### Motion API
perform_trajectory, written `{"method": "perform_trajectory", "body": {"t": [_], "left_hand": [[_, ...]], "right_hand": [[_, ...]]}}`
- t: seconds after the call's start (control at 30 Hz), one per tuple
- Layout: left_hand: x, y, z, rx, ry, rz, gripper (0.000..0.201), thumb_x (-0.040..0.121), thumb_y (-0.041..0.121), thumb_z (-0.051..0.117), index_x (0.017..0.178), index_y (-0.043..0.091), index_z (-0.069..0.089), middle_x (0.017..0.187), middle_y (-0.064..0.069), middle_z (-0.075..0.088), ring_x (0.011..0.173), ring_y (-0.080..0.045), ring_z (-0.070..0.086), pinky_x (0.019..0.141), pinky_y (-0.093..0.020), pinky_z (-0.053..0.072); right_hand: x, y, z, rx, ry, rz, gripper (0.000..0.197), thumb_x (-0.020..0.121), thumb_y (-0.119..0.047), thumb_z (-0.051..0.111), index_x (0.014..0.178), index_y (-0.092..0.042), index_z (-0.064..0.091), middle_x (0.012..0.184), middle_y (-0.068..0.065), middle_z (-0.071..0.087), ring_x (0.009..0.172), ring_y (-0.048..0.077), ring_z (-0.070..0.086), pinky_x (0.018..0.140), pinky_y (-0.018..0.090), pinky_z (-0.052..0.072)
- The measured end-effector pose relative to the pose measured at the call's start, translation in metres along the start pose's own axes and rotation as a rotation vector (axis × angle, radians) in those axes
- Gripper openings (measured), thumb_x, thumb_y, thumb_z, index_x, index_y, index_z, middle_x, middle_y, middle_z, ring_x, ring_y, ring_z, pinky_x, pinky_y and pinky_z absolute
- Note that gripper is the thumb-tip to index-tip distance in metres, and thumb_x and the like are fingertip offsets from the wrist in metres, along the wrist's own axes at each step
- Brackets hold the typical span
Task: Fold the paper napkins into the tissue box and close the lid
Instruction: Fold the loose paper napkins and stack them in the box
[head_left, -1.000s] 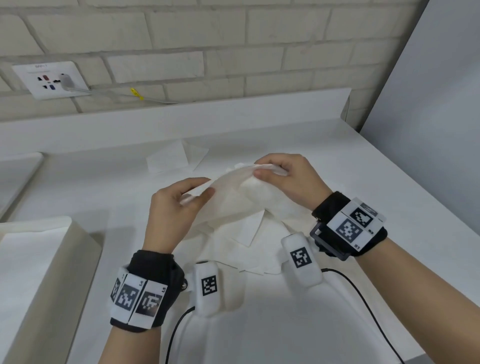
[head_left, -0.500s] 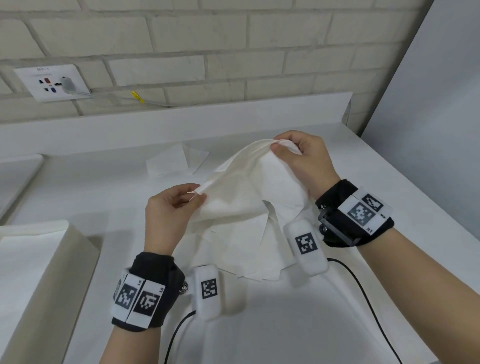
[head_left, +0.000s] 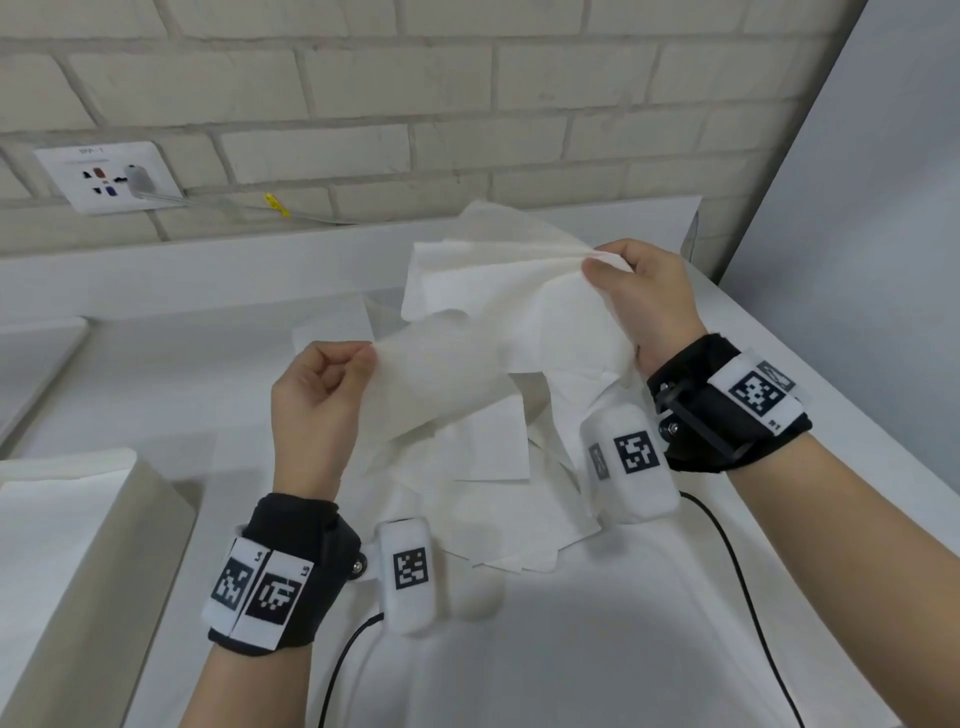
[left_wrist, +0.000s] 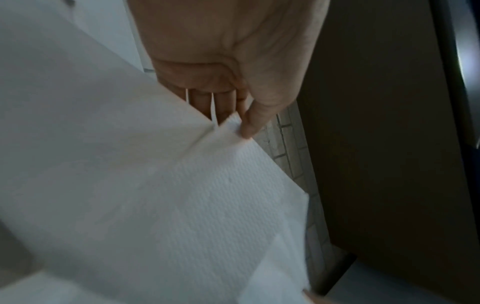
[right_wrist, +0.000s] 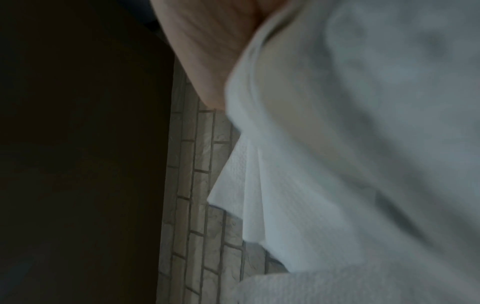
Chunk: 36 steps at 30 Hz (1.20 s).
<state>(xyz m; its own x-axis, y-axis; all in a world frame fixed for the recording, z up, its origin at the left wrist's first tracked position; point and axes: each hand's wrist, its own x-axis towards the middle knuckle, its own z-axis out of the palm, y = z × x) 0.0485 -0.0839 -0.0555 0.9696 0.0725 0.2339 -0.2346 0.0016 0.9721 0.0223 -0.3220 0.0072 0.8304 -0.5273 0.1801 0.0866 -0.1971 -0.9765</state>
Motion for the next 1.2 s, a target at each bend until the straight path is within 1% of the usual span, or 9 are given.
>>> {"method": "perform_trajectory", "body": {"t": [0.2,0.37,0.47,0.63,0.8,0.9,0.97,1.07,1.2], "left_hand": [[0.008,0.006,-0.002,-0.042,0.087,-0.01,0.017,0.098,0.016,0.047,0.085,0.027,0.049,0.068,0.0,0.049,0.061,-0.011,0.049,0.069,-0.033,0.046],[0.016,0.013,-0.006,-0.072,0.183,0.08,0.016,0.098,0.018,0.047,0.088,0.03,0.048,0.062,-0.001,0.041,0.045,-0.003,0.037,0.047,-0.017,0.033],[0.018,0.017,-0.009,-0.044,0.198,0.153,0.022,0.097,0.013,0.046,0.093,0.034,0.044,0.056,-0.001,0.03,0.042,-0.006,0.029,0.041,-0.017,0.026],[0.018,0.009,-0.009,-0.025,0.152,0.058,0.034,0.095,0.001,0.042,0.077,0.026,0.059,0.073,0.006,0.052,0.053,-0.001,0.041,0.051,-0.015,0.033],[0.007,0.008,-0.001,-0.305,0.005,-0.229,0.026,0.095,-0.003,0.043,0.088,0.013,0.063,0.062,0.008,0.063,0.057,-0.005,0.056,0.055,-0.018,0.045],[0.001,0.005,0.002,-0.297,-0.015,-0.224,0.025,0.085,-0.006,0.061,0.093,0.018,0.062,0.089,0.002,0.066,0.073,-0.011,0.062,0.066,-0.023,0.05],[-0.002,0.001,0.002,-0.293,0.03,-0.213,0.028,0.081,-0.008,0.065,0.086,0.019,0.064,0.094,0.0,0.064,0.074,-0.012,0.062,0.065,-0.022,0.052],[-0.006,-0.003,0.003,-0.327,0.058,-0.279,0.022,0.083,-0.007,0.062,0.08,0.014,0.068,0.084,-0.003,0.07,0.07,-0.013,0.063,0.064,-0.023,0.051],[-0.014,0.005,0.011,-0.362,-0.093,-0.349,0.026,0.092,-0.001,0.05,0.08,0.01,0.07,0.073,0.002,0.071,0.067,-0.009,0.064,0.057,-0.017,0.051]], "right_hand": [[-0.002,0.006,-0.004,0.01,-0.007,0.032,0.022,0.089,-0.005,0.051,0.074,-0.019,0.055,0.076,-0.001,0.059,0.066,0.011,0.056,0.057,0.019,0.047],[-0.007,0.003,-0.007,0.171,-0.025,0.012,0.016,0.093,-0.009,0.052,0.085,-0.022,0.058,0.083,-0.004,0.065,0.067,0.006,0.062,0.062,0.019,0.051],[-0.009,-0.004,-0.01,0.332,-0.075,0.012,0.015,0.093,-0.009,0.053,0.091,-0.022,0.06,0.082,-0.005,0.069,0.068,0.006,0.065,0.063,0.021,0.053],[-0.015,-0.013,-0.006,0.441,-0.212,-0.051,0.019,0.093,-0.007,0.05,0.1,-0.022,0.058,0.088,-0.001,0.069,0.075,0.012,0.065,0.069,0.026,0.054],[-0.024,-0.016,0.0,0.441,-0.377,-0.138,0.031,0.088,-0.004,0.055,0.11,-0.026,0.052,0.086,0.001,0.069,0.075,0.016,0.065,0.068,0.028,0.054],[-0.029,-0.017,0.001,0.389,-0.435,-0.21,0.043,0.089,0.004,0.052,0.117,-0.028,0.044,0.082,0.001,0.068,0.071,0.016,0.064,0.065,0.027,0.053],[-0.03,-0.018,0.001,0.386,-0.456,-0.246,0.048,0.089,0.009,0.048,0.118,-0.029,0.042,0.079,-0.002,0.067,0.071,0.015,0.063,0.065,0.026,0.053],[-0.03,-0.019,0.001,0.361,-0.465,-0.297,0.044,0.085,0.004,0.051,0.115,-0.027,0.048,0.079,-0.007,0.064,0.076,0.011,0.061,0.07,0.024,0.05],[-0.033,-0.016,0.006,0.306,-0.44,-0.347,0.036,0.082,0.0,0.052,0.108,-0.024,0.056,0.093,-0.004,0.06,0.09,0.012,0.056,0.081,0.026,0.047]]}}
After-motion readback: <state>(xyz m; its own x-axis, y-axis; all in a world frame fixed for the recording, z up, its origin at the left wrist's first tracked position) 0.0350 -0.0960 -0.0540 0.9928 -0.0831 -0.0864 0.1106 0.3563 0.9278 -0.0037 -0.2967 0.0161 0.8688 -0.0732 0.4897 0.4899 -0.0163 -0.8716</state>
